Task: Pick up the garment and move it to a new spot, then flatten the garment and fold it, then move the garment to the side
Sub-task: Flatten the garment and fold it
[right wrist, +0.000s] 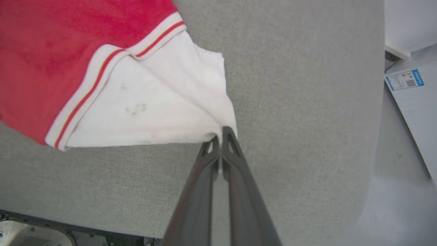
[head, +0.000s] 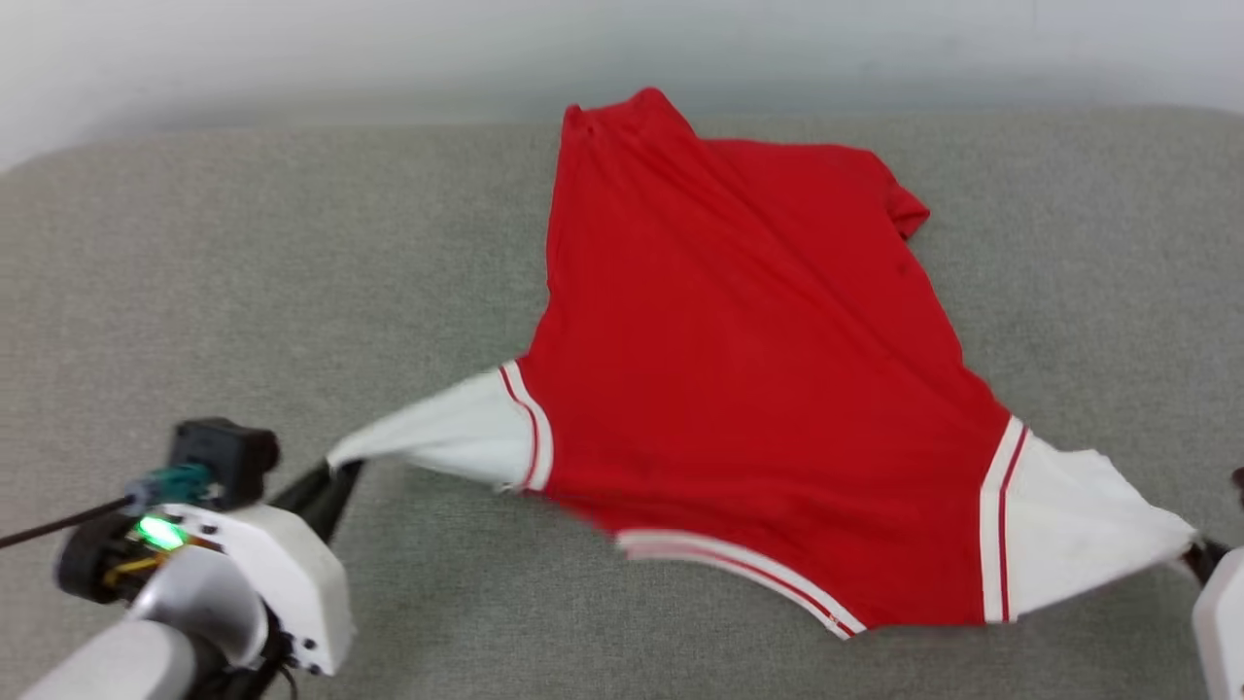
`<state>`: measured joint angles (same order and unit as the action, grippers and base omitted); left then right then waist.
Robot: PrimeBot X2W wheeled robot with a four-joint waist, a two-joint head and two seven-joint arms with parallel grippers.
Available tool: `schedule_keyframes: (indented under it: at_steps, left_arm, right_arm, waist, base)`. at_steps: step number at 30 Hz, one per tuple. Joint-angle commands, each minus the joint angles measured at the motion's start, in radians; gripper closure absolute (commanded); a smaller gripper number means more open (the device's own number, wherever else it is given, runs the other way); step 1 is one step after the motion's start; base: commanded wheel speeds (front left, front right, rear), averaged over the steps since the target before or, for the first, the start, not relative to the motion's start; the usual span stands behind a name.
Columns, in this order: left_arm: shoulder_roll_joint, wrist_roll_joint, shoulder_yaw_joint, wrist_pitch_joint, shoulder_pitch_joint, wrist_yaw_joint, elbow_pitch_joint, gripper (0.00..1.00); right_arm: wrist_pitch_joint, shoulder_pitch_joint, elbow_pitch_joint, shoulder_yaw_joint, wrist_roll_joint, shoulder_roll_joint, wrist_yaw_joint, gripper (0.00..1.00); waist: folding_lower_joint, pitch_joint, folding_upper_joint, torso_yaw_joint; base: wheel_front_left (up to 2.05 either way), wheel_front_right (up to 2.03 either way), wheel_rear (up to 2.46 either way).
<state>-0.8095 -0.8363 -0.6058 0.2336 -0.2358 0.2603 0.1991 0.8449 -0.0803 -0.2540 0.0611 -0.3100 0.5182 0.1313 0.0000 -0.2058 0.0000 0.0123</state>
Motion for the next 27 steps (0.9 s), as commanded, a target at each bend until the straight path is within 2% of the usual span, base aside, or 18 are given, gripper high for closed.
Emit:
schedule_keyframes:
  at_steps: [1, 4, 9, 15, 20, 27]
  left_arm:
    - [-0.03, 0.014, 0.021, -0.015, 0.011, 0.015, 0.031, 1.0]
    - [-0.08, 0.014, 0.065, -0.029, 0.022, 0.039, 0.117, 1.0]
    - [-0.163, -0.002, 0.151, -0.035, 0.01, 0.059, 0.247, 1.0]
    - [-0.27, 0.004, 0.297, -0.05, -0.05, 0.1, 0.324, 1.0]
    - [-0.324, 0.001, 0.384, -0.052, -0.133, 0.095, 0.345, 1.0]
    - [-0.348, -0.008, 0.462, -0.045, -0.288, 0.087, 0.345, 1.0]
  right_arm:
    - [-0.02, 0.019, -0.01, 0.012, -0.011, 0.015, -0.001, 1.0]
    - [-0.066, 0.04, -0.032, 0.024, -0.043, 0.047, -0.001, 1.0]
    - [-0.132, 0.109, -0.095, 0.08, -0.137, 0.053, -0.001, 1.0]
    - [-0.136, 0.237, -0.167, 0.149, -0.199, 0.109, -0.001, 1.0]
    - [-0.128, 0.388, -0.163, 0.153, -0.261, 0.17, -0.001, 1.0]
    - [-0.163, 0.659, -0.104, 0.073, -0.31, 0.246, -0.001, 1.0]
  waist:
    - [0.0, 0.037, 0.0, -0.013]
    - [0.0, 0.065, 0.0, -0.018]
    - [0.0, 0.107, 0.0, -0.023]
    - [0.0, 0.139, 0.0, -0.015]
    - [0.0, 0.136, 0.0, -0.003]
    - [0.0, 0.071, 0.0, 0.019]
  base:
    - [0.0, 0.0, 0.0]
    - [0.0, 0.0, 0.0]
    - [0.0, 0.0, 0.0]
    - [0.0, 0.0, 0.0]
    - [0.0, 0.0, 0.0]
    - [0.0, 0.0, 0.0]
